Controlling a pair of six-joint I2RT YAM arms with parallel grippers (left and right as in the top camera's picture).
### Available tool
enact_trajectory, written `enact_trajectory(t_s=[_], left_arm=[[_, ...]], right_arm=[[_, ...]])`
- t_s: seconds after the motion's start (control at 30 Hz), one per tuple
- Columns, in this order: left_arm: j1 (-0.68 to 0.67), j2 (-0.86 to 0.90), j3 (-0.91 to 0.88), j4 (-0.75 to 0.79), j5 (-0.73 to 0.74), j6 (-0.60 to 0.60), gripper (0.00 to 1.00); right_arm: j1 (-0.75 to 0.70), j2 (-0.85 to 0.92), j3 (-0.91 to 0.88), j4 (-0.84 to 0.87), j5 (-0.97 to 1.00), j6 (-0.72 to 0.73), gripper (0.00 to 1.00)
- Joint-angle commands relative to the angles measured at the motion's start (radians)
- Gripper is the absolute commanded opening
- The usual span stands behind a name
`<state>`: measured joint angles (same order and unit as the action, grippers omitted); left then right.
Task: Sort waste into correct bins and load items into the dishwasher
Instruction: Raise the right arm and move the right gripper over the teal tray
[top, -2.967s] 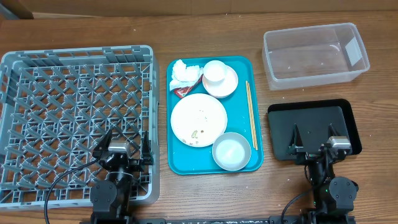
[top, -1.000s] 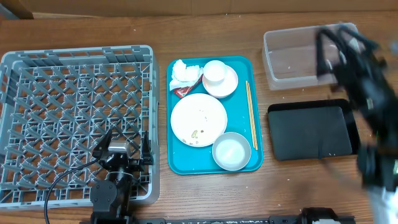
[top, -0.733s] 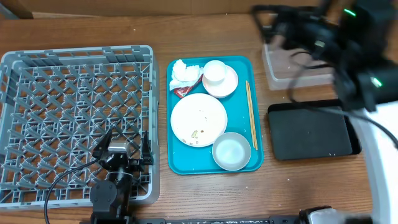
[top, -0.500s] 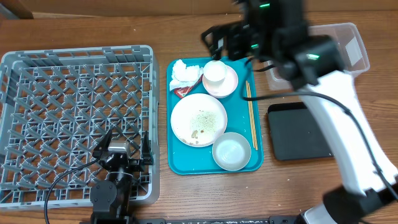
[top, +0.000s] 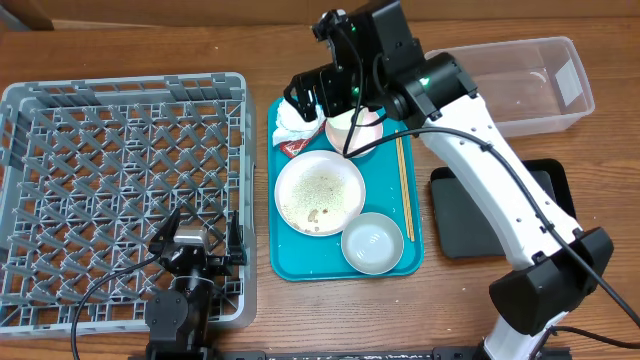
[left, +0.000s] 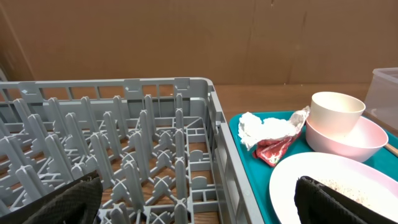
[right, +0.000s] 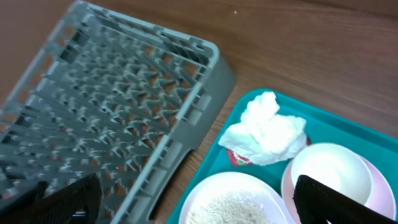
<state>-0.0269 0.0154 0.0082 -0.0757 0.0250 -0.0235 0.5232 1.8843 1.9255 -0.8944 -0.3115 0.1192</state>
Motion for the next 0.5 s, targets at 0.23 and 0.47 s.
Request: enact_trajectory(t_s=[0.23, 0.47], left_arm=[[-0.013, -0.009, -0.003, -0.002, 0.0, -0.006, 1.0], [-0.013, -0.009, -0.003, -0.002, 0.0, -0.006, 1.0]], right_arm=[[-0.001, -0.019, -0.144, 0.099, 0.267, 0.251, 0.87], [0.011, -0.016, -0.232, 0.226, 0.278, 0.304, 0.87]])
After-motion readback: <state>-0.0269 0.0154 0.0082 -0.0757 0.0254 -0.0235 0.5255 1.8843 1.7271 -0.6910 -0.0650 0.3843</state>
